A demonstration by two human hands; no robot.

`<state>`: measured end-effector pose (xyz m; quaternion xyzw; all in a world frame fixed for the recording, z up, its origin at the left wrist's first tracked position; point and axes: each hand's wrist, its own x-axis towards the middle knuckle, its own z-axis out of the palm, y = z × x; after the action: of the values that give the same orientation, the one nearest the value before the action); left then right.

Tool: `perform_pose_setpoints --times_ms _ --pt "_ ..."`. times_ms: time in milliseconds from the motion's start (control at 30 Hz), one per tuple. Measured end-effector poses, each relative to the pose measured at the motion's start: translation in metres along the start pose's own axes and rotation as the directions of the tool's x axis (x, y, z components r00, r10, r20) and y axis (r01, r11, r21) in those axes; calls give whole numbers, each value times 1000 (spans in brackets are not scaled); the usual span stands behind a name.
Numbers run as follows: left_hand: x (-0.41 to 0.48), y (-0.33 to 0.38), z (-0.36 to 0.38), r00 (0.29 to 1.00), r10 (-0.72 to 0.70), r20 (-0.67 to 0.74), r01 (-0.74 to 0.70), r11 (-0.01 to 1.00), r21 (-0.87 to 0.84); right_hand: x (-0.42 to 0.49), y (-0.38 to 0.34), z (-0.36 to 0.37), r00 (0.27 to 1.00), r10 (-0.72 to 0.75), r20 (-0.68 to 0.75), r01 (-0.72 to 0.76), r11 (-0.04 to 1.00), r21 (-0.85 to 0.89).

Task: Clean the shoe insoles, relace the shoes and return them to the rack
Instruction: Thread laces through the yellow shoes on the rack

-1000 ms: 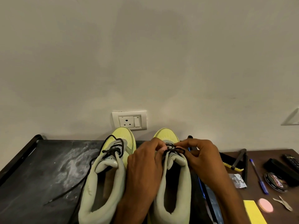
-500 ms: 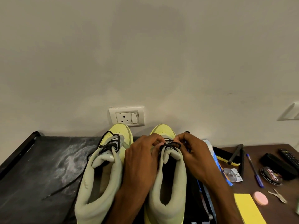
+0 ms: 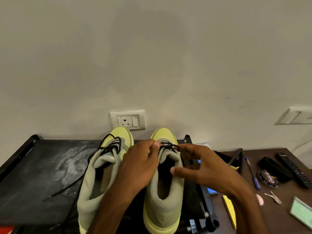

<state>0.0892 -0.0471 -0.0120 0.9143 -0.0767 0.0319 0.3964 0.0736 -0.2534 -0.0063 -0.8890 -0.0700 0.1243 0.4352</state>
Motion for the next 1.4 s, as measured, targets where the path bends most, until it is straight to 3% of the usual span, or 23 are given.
perform_pose_setpoints --times_ms 100,200,267,367,700,867,1033,1167,1267,1400 --pt "-11 7 -14 977 -31 209 40 998 -39 9 -9 23 983 76 -167 -93 991 -97" --pt "-16 6 -9 936 -49 349 62 998 -26 19 -22 51 914 190 -357 -264 949 -171" --pt "-14 3 7 958 -72 277 51 995 82 22 -24 64 879 194 -435 -299 936 -186" --pt "-7 1 19 985 -168 31 161 972 170 21 -22 63 856 153 -494 -256 956 -147" --pt "2 -20 24 988 -155 26 153 987 55 16 1 37 922 126 -365 -121 992 38" --pt "4 -20 25 986 -161 41 157 984 89 19 11 35 930 165 -328 -120 981 152" --pt "4 -19 23 986 -161 45 156 983 100 21 16 34 936 181 -302 -137 977 162" --pt "0 -13 21 987 -158 41 152 982 110 17 11 36 908 150 -391 -150 988 31" --pt "-6 -4 20 994 -113 9 111 983 144 15 0 41 899 10 -438 -83 985 -149" --pt "-12 10 18 989 -38 -146 68 976 207 16 -7 41 881 -219 -419 66 935 -350"
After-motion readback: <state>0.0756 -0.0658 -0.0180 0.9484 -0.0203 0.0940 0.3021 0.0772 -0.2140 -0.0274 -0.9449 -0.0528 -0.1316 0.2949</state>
